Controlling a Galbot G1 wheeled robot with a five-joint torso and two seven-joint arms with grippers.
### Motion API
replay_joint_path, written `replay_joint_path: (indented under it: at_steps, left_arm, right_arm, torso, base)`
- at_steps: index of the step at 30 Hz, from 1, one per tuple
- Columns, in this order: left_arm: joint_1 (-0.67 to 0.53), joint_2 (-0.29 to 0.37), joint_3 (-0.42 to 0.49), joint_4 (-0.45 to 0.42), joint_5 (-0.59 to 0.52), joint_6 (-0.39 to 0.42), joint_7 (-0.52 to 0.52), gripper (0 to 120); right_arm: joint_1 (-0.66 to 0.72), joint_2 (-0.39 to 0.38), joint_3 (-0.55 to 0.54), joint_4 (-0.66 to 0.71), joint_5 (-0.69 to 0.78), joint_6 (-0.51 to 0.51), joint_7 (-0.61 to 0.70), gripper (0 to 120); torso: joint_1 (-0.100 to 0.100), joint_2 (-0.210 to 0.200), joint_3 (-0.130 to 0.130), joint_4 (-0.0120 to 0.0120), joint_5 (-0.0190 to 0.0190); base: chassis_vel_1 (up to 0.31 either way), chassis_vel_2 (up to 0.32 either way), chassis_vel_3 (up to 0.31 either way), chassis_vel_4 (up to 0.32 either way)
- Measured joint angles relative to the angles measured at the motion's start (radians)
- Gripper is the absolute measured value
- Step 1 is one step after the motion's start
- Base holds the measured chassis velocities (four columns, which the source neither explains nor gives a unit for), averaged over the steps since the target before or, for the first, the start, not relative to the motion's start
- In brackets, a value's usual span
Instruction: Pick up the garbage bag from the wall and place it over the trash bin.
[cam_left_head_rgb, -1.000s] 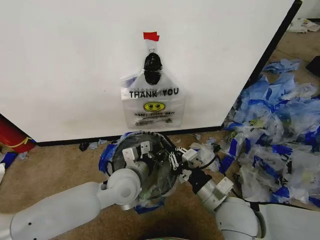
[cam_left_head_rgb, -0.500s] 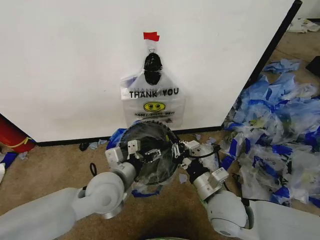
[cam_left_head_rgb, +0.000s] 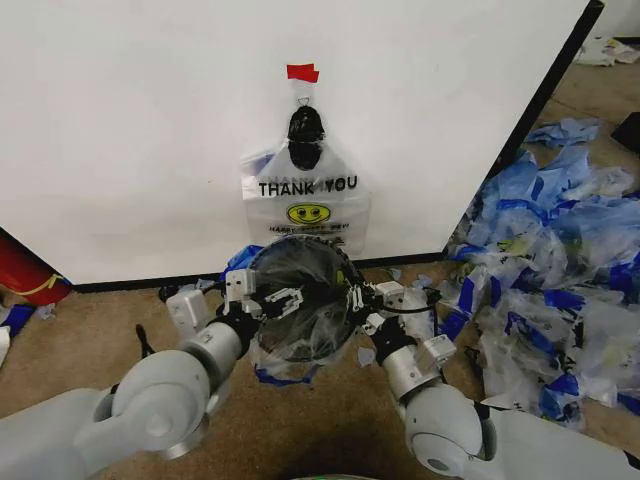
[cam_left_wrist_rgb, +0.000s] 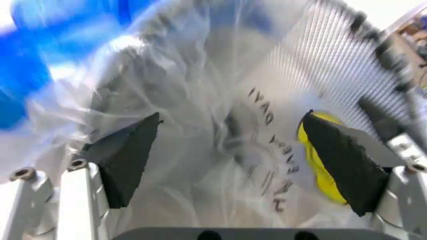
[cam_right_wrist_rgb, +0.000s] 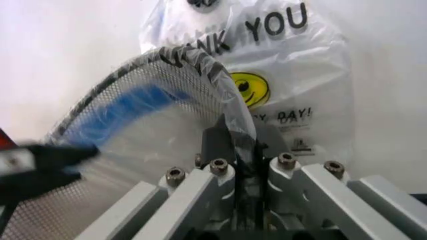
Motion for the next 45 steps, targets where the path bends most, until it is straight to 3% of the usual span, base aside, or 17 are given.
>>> replay_joint_path:
  at_steps: [3,10,17,29,34,45]
  left_arm:
    - [0.080,0.008,-0.104,-0.017,0.016,0.016,0.017,88]
    - [0.200,0.013,-0.213,-0.032,0.036,0.038,0.019,88]
    - [0.250,-0.007,-0.226,-0.022,0.080,0.032,0.019,88]
    - [0.192,0.002,-0.226,-0.039,0.083,0.020,0.045,88]
    - [0.195,0.003,-0.267,-0.055,0.109,0.021,0.070,90]
    - [0.253,-0.018,-0.308,-0.075,0.196,0.037,0.097,97]
  right_arm:
    - [-0.021,0.005,0.019,-0.002,0.002,0.003,-0.002,0]
    - [-0.062,0.024,0.064,0.006,0.017,0.009,-0.004,0]
    - [-0.090,0.025,0.090,0.011,0.019,0.009,-0.006,0]
    - [-0.105,0.033,0.103,0.003,0.015,0.009,-0.008,0]
    - [-0.129,0.048,0.121,0.002,0.023,0.013,-0.009,0]
    - [-0.177,0.136,0.133,0.010,0.176,0.003,0.049,0]
  torso:
    - [0.000,0.000,0.000,0.0000,-0.0003]
    - [0.000,0.000,0.000,0.0000,0.0000]
    - [0.000,0.000,0.000,0.0000,-0.0001]
    - [0.000,0.000,0.000,0.0000,0.0001]
    - [0.000,0.000,0.000,0.0000,0.0001]
    - [0.000,0.000,0.000,0.0001,0.0000]
  base:
    - [0.000,0.000,0.000,0.000]
    - [0.000,0.000,0.000,0.000]
    - [0.000,0.000,0.000,0.000]
    - [0.000,0.000,0.000,0.000]
    - [0.000,0.000,0.000,0.000]
    - [0.000,0.000,0.000,0.000]
